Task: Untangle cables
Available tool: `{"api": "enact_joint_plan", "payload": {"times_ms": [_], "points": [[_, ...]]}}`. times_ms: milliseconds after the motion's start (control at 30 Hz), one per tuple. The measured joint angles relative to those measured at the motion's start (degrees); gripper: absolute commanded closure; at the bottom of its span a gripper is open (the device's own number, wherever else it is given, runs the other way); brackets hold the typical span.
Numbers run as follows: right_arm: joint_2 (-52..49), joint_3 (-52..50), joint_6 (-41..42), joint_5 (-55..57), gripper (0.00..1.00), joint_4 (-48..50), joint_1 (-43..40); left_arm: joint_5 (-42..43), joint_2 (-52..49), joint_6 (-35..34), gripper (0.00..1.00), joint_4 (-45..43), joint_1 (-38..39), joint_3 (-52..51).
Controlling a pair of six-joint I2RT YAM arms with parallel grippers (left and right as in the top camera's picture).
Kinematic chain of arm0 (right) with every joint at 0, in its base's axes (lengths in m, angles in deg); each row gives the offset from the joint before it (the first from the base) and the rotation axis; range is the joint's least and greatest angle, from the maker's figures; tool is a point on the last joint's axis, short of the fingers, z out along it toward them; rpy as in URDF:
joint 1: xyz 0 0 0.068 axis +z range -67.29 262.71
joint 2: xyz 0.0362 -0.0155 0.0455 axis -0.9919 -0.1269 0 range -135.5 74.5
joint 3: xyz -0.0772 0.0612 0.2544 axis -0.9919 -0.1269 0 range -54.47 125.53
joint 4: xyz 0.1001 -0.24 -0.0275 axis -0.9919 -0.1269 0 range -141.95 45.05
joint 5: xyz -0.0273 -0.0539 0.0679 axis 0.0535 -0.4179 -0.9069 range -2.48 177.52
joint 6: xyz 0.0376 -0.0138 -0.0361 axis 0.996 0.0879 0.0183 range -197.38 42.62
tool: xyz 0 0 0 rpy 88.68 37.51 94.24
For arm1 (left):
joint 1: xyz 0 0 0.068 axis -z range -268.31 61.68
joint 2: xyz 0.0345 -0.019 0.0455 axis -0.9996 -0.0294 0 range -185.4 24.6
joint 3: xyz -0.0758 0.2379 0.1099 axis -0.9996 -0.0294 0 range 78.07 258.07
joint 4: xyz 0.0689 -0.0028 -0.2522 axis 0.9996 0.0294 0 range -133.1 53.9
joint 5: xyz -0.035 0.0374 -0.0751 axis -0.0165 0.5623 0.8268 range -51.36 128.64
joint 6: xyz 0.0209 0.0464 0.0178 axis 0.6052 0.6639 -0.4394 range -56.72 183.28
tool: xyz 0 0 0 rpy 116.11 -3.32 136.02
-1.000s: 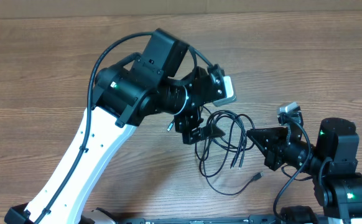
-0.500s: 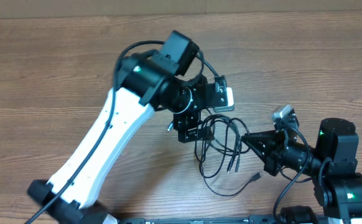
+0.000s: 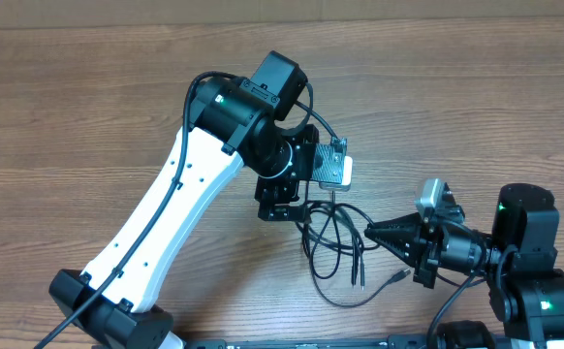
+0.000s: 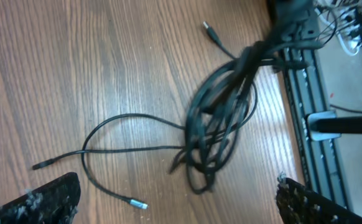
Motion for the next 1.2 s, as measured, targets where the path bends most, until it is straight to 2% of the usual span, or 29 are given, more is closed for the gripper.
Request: {"api": "enact_joint_plan", "payload": {"times_ms": [267, 533, 600, 633, 733, 767, 800, 933, 1100, 1200], "points": [[0.00, 0.00, -1.99, -5.07, 0.96, 3.69, 0.02, -0.85, -0.46, 0.98, 0.00, 0.57, 0.00, 0.00], [0.00, 0.00, -2.16, -6.58, 0.96, 3.91, 0.00, 2.19, -6.16, 2.27, 0.01, 7.76, 0.00, 0.00], [0.00, 0.00, -2.23, -6.73, 0.96, 3.96, 0.00, 3.63, -8.31, 3.63, 0.08, 9.07, 0.00, 0.00], [0.00, 0.00, -2.25, -6.75, 0.96, 3.89, 0.00, 4.33, -9.31, 4.33, 0.16, 9.40, 0.00, 0.00], [0.00, 0.00, -2.29, -6.78, 0.96, 3.91, 0.00, 6.08, -11.96, 5.73, 0.72, 9.68, 0.00, 0.00], [0.00, 0.00, -2.29, -6.78, 0.96, 3.93, 0.00, 6.38, -12.57, 6.03, 0.78, 9.70, 0.00, 0.00], [0.00, 0.00, -2.32, -6.75, 0.96, 3.93, 0.00, 6.62, -13.05, 6.34, 0.93, 9.84, 0.00, 0.00], [0.00, 0.00, -2.29, -6.73, 0.96, 3.85, 0.00, 7.32, -13.33, 7.37, 0.96, 9.94, 0.00, 0.00], [0.00, 0.00, -2.29, -6.56, 0.90, 2.78, 0.00, 7.37, -13.33, 7.10, 0.96, 9.97, 0.00, 0.00], [0.02, 0.00, -2.08, -5.49, 0.62, 1.64, 0.00, 7.63, -13.33, 5.29, 0.96, 10.10, -0.11, 0.33]]}}
